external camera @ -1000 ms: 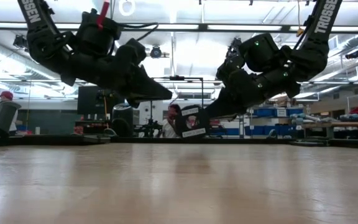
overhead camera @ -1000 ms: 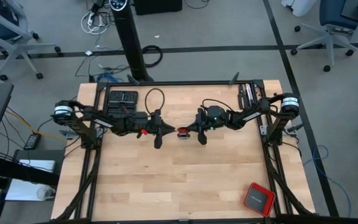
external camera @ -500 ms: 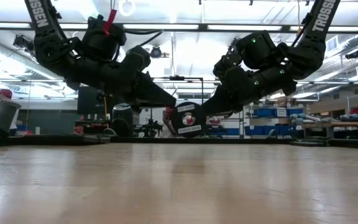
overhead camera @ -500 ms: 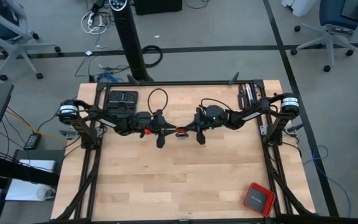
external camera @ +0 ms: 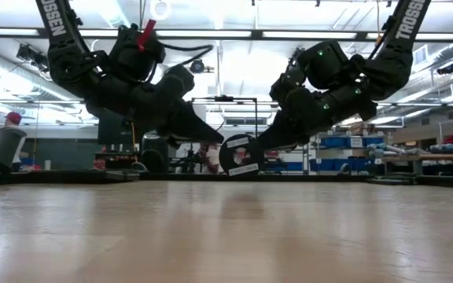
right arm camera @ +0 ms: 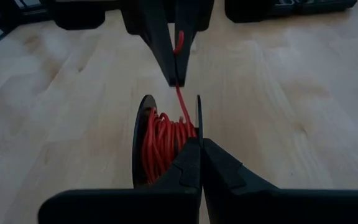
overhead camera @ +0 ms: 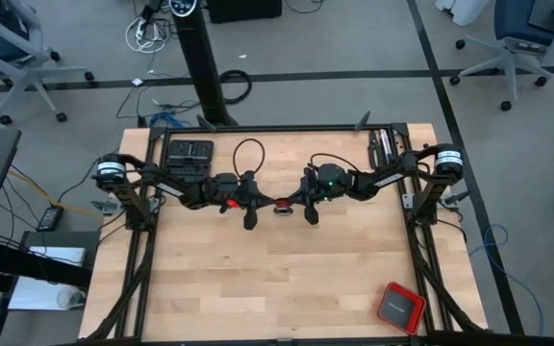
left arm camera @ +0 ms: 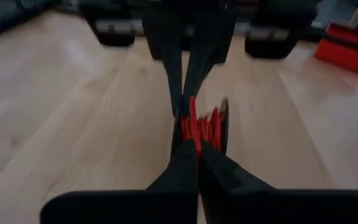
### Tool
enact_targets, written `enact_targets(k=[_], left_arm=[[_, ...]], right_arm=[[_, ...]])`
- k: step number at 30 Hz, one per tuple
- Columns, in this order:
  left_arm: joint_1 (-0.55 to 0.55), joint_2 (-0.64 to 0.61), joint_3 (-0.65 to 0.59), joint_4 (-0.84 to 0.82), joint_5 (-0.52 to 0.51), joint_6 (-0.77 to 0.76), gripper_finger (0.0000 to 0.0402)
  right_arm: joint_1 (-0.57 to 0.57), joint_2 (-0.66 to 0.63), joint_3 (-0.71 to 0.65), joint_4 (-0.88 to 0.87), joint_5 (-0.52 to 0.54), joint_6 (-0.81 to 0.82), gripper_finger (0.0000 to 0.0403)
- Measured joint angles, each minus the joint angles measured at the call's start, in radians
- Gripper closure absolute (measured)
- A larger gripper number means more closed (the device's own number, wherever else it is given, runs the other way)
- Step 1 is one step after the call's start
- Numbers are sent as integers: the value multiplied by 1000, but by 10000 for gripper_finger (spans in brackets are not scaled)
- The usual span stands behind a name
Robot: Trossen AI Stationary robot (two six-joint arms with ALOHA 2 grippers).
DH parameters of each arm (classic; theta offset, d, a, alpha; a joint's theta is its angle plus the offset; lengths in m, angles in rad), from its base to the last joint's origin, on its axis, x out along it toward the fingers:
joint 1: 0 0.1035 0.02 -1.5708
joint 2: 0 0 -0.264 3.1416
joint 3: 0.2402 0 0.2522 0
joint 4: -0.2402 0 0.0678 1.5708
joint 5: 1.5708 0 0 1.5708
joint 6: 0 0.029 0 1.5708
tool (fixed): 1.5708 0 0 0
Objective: Coil cords
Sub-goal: Coil the red wire onto the spool
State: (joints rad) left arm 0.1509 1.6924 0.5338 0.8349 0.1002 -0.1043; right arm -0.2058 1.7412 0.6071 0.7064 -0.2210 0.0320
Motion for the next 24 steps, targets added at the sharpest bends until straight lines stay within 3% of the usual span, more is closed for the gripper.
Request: enact_targets(k=[6,18,24], left_arm=[[0,0,0,-40,4,26,400],[0,0,0,-25,56,48,400],[0,0,-1,-29,43,48,382]], right_arm=[[-9,0,0,6,16,5,402],[-30,-27,-2,37,-64,36,402],[-33,-27,-2,45,-64,69,402]])
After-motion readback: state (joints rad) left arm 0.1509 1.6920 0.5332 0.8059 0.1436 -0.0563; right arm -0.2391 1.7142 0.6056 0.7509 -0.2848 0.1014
